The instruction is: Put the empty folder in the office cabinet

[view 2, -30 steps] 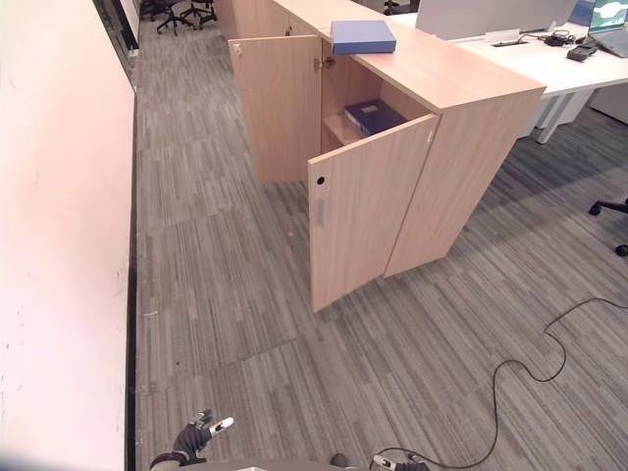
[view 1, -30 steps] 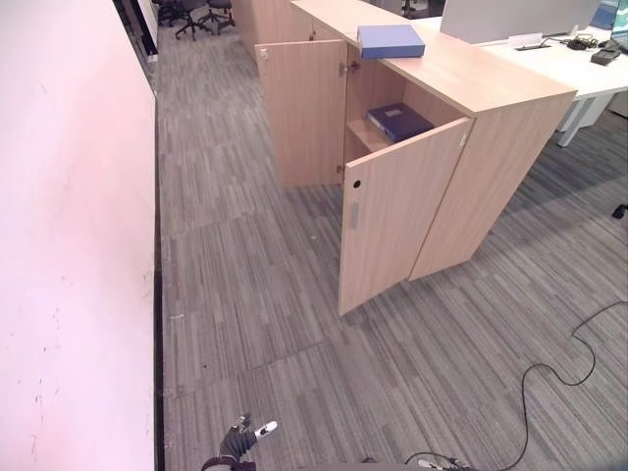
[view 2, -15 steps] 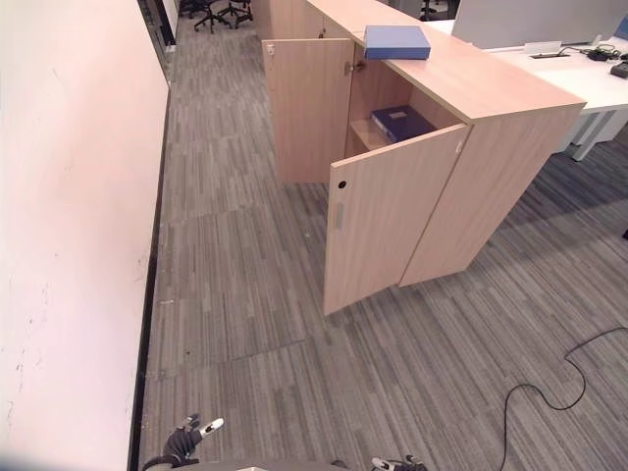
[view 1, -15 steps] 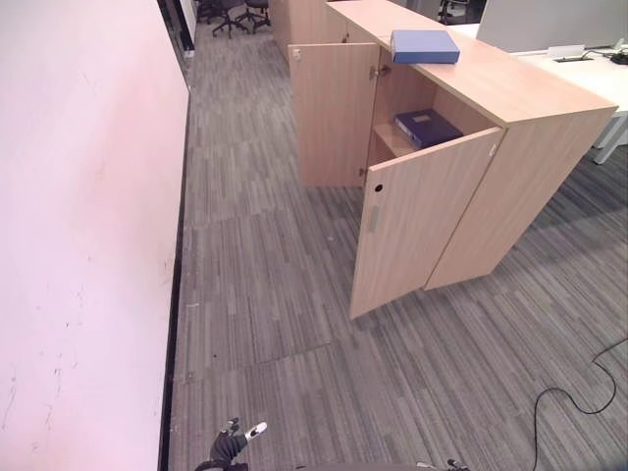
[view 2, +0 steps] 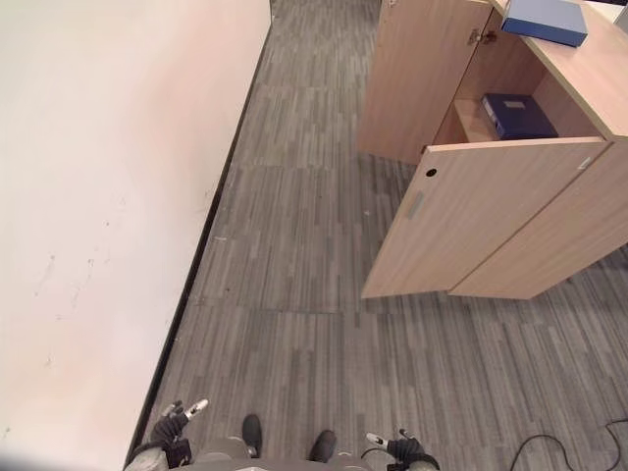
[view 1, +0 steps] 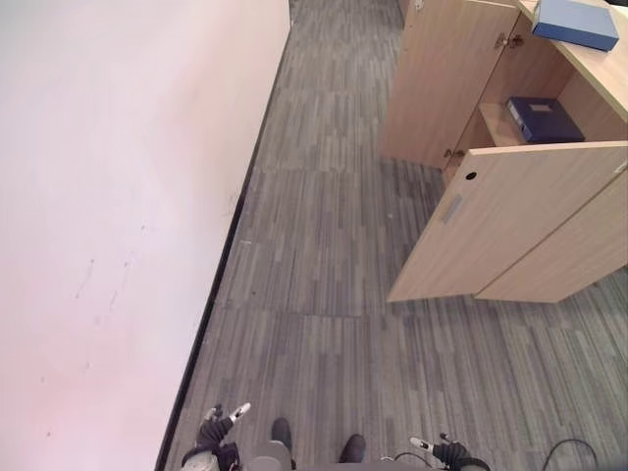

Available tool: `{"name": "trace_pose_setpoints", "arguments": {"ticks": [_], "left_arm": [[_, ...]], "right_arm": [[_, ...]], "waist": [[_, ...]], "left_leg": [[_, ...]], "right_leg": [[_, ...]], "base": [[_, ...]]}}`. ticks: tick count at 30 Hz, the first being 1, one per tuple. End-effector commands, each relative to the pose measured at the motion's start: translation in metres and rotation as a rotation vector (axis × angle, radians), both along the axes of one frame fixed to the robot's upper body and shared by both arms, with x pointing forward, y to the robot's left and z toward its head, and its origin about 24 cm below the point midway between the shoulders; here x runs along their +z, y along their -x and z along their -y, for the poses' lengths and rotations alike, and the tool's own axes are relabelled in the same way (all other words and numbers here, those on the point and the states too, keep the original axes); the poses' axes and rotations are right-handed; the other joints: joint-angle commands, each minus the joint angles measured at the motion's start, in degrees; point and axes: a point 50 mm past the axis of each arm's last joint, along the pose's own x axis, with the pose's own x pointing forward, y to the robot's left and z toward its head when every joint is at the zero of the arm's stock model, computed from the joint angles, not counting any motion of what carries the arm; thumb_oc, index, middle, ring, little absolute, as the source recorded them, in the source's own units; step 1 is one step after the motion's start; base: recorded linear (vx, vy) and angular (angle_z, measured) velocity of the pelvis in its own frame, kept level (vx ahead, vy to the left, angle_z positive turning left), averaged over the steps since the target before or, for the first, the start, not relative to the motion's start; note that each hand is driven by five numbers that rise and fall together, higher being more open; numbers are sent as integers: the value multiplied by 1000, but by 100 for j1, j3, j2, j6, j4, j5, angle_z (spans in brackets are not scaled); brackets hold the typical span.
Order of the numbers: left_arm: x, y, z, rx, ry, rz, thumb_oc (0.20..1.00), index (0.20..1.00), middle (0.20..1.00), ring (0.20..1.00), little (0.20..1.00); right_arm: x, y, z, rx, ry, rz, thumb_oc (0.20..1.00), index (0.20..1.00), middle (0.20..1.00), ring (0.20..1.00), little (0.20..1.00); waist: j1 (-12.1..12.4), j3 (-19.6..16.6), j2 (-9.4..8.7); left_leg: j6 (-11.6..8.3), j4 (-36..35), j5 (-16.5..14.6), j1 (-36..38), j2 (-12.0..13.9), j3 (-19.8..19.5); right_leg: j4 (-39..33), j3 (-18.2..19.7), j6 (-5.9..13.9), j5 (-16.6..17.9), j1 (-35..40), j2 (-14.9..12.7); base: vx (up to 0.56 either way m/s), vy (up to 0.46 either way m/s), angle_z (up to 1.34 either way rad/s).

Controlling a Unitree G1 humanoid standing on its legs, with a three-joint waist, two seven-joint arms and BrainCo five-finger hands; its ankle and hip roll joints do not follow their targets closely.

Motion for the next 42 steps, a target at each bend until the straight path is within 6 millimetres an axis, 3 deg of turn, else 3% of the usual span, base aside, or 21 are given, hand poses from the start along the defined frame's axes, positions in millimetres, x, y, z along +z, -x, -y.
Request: {"name": "trace_pose_setpoints", "arguments": {"ticks": [1, 7, 9, 11, 12, 14, 18, 21, 23, 25, 31, 32, 33, 35, 36, 37, 38, 39, 40, 41, 42], "left_arm": [[2, -4, -5, -9, -25, 16, 1000, 1000, 1000, 1000, 1000], [3, -5, -7, -14, -27, 19, 1000, 1000, 1000, 1000, 1000], [5, -9, -9, -32, -39, 28, 1000, 1000, 1000, 1000, 1000], [5, -9, -12, -36, -51, 26, 1000, 1000, 1000, 1000, 1000], [6, -9, -16, -41, -63, 17, 1000, 1000, 1000, 1000, 1000], [5, -8, -17, -39, -63, 12, 1000, 1000, 1000, 1000, 1000], [6, -7, -19, -39, -70, 9, 1000, 1000, 1000, 1000, 1000], [7, -10, -19, -44, -77, 20, 1000, 1000, 1000, 1000, 1000], [7, -11, -19, -50, -74, 18, 1000, 1000, 1000, 1000, 1000], [6, -10, -18, -59, -73, 14, 1000, 1000, 1000, 1000, 1000], [5, -11, -13, -48, -45, 22, 1000, 1000, 1000, 1000, 1000], [6, -15, -12, -57, -44, 32, 1000, 1000, 1000, 1000, 1000], [10, -25, -10, -68, -42, 69, 1000, 1000, 1000, 1000, 1000], [16, -39, -10, -64, -46, 122, 1000, 1000, 1000, 1000, 1000], [16, -39, -10, -63, -46, 122, 1000, 1000, 1000, 1000, 1000], [22, -51, -10, -64, -49, 176, 1000, 1000, 1000, 1000, 1000], [22, -51, -10, -64, -49, 176, 1000, 1000, 1000, 1000, 1000], [26, -58, -10, -62, -54, 202, 1000, 1000, 1000, 1000, 1000], [30, -66, -9, -49, -51, 239, 1000, 1000, 1000, 1000, 1000], [31, -68, -5, -70, -40, 250, 1000, 1000, 1000, 1000, 1000], [32, -68, -5, -70, -41, 250, 1000, 1000, 1000, 1000, 1000]], "right_arm": [[-3, 7, -10, 30, -20, -29, 1000, 1000, 1000, 1000, 1000], [-4, 9, -13, 32, -34, -39, 1000, 1000, 1000, 1000, 1000], [-4, 8, -12, 23, -38, -34, 1000, 1000, 1000, 1000, 1000], [-4, 6, -13, 29, -40, -27, 1000, 1000, 1000, 1000, 1000], [-3, 2, -15, 36, -44, -12, 1000, 1000, 1000, 1000, 1000], [-3, 0, -16, 42, -44, -4, 1000, 1000, 1000, 1000, 1000], [0, -14, -15, 53, -42, 35, 1000, 1000, 1000, 1000, 1000], [0, -13, -14, 59, -38, 31, 1000, 1000, 1000, 1000, 1000], [0, -6, -10, 54, -31, 16, 1000, 1000, 1000, 1000, 1000], [-1, -2, -9, 47, -31, 9, 1000, 1000, 1000, 1000, 1000], [-2, 15, 0, -7, -15, -35, 1000, 1000, 1000, 1000, 1000], [-2, 17, 3, -31, -12, -36, 1000, 1000, 1000, 1000, 1000], [-1, 15, 7, -66, -9, -21, 1000, 1000, 1000, 1000, 1000], [1, 8, 9, -74, -6, 6, 1000, 1000, 1000, 1000, 1000], [1, 8, 8, -74, -6, 6, 1000, 1000, 1000, 1000, 1000], [2, 0, 7, -57, -9, 34, 1000, 1000, 1000, 1000, 1000], [2, 0, 7, -57, -9, 34, 1000, 1000, 1000, 1000, 1000], [3, -3, 7, -46, -6, 44, 1000, 1000, 1000, 1000, 1000], [4, -9, 6, -27, 1, 51, 1000, 1000, 1000, 1000, 1000], [18, -74, -6, 10, 11, 176, 1000, 1000, 1000, 1000, 1000], [18, -74, -6, 10, 11, 176, 1000, 1000, 1000, 1000, 1000]], "waist": [[115, -290, -300], [132, -394, -182], [96, -358, -137], [61, -302, -139], [3, -223, -128], [0, -191, -115], [-146, 26, 2], [-288, 156, -13], [-394, 199, -18], [-411, 167, -48], [-556, -48, -14], [-589, -89, -9], [-649, -151, -29], [-667, -160, -86], [-667, -158, -85], [-635, -128, -182], [-635, -129, -180], [-607, -92, -246], [-582, -35, -364], [-275, -31, -460], [-272, -27, -463]], "left_leg": [[182, 210, -455, -330, -306, -183], [343, -178, -395, -80, -586, -513], [525, -185, -539, 125, -787, -708], [646, -189, -617, 260, -906, -801], [743, -204, -678, 370, -951, -861], [762, -210, -693, 385, -944, -856], [686, -226, -740, 433, -786, -869], [619, -222, -859, 606, -753, -906], [587, -204, -944, 765, -744, -966], [583, -201, -1027, 817, -769, -997], [504, 90, -1348, 908, -619, -1032], [440, 263, -1463, 895, -560, -997], [222, 751, -1621, 786, -405, -793], [-3, 1376, -1519, 615, -273, -579], [-7, 1397, -1529, 607, -266, -579], [-213, 2225, -1284, 326, -111, -381], [-217, 2248, -1294, 313, -104, -383], [-312, 2767, -1112, 63, 54, -255], [-240, 3019, -1016, -163, 344, 160], [-57, 2984, -1305, -533, 457, 284], [-52, 2985, -1310, -531, 456, 288]], "right_leg": [[268, -136, 307, -708, 394, -243], [964, -281, 422, -938, 275, -577], [1838, -352, 498, -1037, 124, -965], [2475, -284, 543, -908, -11, -1236], [3080, -97, 568, -665, -308, -1396], [3192, 54, 566, -641, -471, -1409], [2398, 664, 524, -522, -1027, -906], [1543, 689, 702, 10, -1430, -706], [1270, 657, 740, 154, -1461, -652], [1044, 641, 722, 139, -1317, -599], [1296, 673, 519, -109, -1253, -411], [1325, 648, 459, -211, -1187, -371], [1339, 594, 345, -403, -997, -300], [1228, 557, 267, -453, -777, -217], [1221, 556, 264, -450, -773, -211], [1061, 550, 170, -469, -564, -123], [1058, 549, 166, -469, -566, -116], [994, 509, 112, -492, -470, -101], [918, 454, 69, -538, -351, -137], [840, 431, 45, -600, -179, -166], [841, 433, 47, -600, -178, -168]], "base": [[85, 220, 7], [72, 192, 13], [133, 285, 30], [138, 272, 41], [101, 213, 35], [43, 90, 7], [80, -37, -9], [200, -68, -16], [296, -88, -6], [243, -95, 14], [270, -115, 17], [296, -187, 15], [360, -249, 21], [217, -191, 24], [157, -211, 23], [91, -144, 9], [121, -232, 0], [66, -197, -17], [168, -268, -5], [139, -175, 6], [101, -70, -3]]}}
